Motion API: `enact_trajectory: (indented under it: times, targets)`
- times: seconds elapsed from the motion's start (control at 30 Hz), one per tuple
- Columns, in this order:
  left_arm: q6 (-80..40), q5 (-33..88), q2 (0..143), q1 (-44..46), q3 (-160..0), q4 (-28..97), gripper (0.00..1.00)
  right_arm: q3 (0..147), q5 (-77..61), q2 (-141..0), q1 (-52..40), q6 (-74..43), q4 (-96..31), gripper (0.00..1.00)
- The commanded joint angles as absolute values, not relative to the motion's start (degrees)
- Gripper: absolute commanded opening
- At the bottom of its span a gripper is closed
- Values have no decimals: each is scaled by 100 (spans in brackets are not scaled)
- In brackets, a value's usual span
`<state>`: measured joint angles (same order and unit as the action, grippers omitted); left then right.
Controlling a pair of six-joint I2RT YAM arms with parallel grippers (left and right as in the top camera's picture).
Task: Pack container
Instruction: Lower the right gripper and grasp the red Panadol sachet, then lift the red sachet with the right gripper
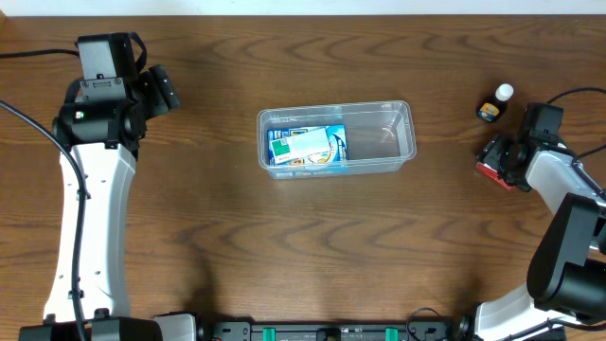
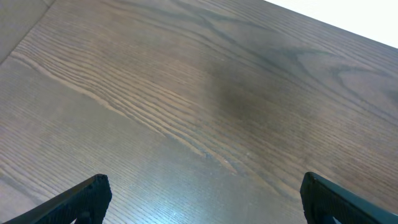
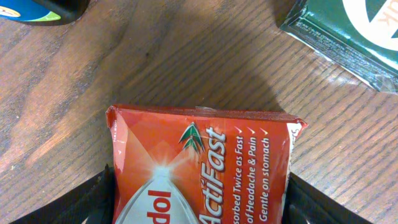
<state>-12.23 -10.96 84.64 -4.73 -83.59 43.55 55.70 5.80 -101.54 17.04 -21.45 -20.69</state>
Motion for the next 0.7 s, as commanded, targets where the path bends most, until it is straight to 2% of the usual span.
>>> enact_trajectory:
  times: [0.0,0.33,0.67]
  targets:
    - [-1299,-1184,8466,-486,-8379,4372,98,5544,574,-10202,1728,-2178,-2086,77]
    - [-1299,-1184,8466,-486,-8379,4372,98,5551,554,-9758,1608,-2158,-2552,78]
    - [-1299,-1184,8466,-486,-8379,4372,98,5583,554,-8044,888,-2005,-3120,72]
